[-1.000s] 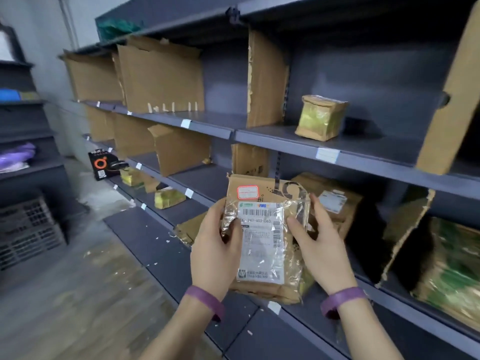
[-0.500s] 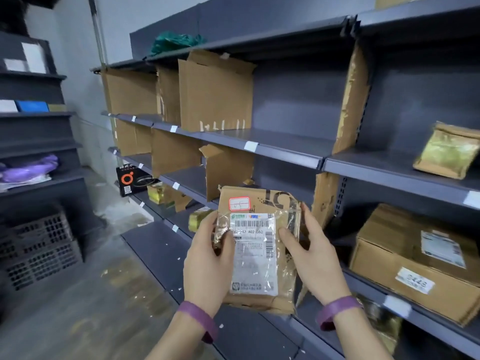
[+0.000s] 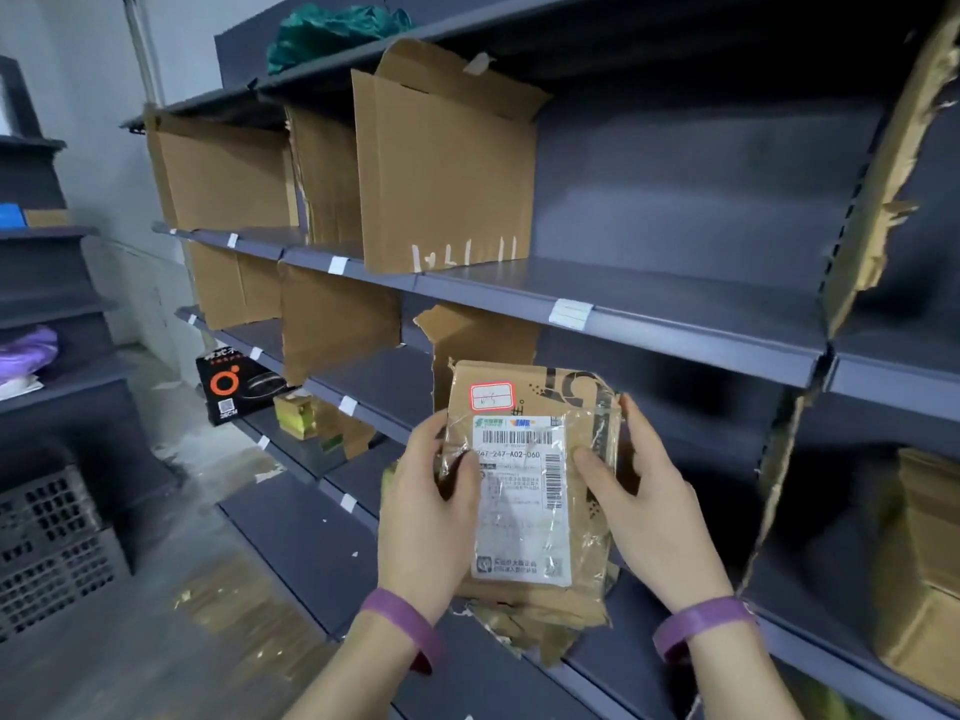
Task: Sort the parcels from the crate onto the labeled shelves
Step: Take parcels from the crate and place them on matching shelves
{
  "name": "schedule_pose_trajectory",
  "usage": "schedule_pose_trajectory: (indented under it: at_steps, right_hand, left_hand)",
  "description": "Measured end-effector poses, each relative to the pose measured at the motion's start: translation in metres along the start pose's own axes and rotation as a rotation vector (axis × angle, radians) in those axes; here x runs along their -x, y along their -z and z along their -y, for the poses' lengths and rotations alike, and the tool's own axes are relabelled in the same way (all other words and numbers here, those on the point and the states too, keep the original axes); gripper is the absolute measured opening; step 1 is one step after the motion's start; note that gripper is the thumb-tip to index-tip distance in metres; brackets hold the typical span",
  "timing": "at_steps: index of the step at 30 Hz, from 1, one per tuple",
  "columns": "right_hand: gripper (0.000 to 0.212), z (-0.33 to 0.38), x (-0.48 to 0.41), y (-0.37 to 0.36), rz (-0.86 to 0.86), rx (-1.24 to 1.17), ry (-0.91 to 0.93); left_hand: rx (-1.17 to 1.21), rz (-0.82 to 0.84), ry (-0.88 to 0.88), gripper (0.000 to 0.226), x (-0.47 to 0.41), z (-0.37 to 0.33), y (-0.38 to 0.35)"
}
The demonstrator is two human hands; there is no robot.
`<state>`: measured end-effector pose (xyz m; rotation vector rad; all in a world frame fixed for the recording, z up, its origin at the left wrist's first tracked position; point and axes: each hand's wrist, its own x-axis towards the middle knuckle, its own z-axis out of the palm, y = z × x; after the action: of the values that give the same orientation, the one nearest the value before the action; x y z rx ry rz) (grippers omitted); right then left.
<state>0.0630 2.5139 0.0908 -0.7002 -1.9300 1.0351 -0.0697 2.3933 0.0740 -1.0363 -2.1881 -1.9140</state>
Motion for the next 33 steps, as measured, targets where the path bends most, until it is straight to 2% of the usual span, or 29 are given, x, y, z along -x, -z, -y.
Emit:
schedule_pose_trajectory:
  at_steps: [5, 11, 17, 26, 33]
  right_hand:
    - [0.062, -0.007, -0.059, -0.041, -0.067, 0.031, -0.044]
    - [0.063, -0.002, -0.081, -0.057, -0.170, 0.082, -0.089]
    - [0.056, 0.039, -0.092, -0.098, -0.205, 0.137, -0.069]
    - [0.054, 0.083, -0.111, -0.266, -0.202, 0.143, -0.066]
    - [0.077, 0.123, -0.122, -0.399, -0.210, 0.171, -0.111]
  left_hand:
    - [0.027, 0.067, -0.038, 0.037, -0.072, 0.027, -0.009]
    - [0.023, 0.188, -0.114, 0.041, -0.122, 0.032, -0.006]
    - [0.073, 0.145, -0.182, 0.036, -0.158, 0.047, 0.038]
    - [0.106, 0.165, -0.131, 0.037, -0.243, 0.138, 0.156]
    - [0.112, 0.240, -0.089, 0.040, -0.316, 0.204, 0.260]
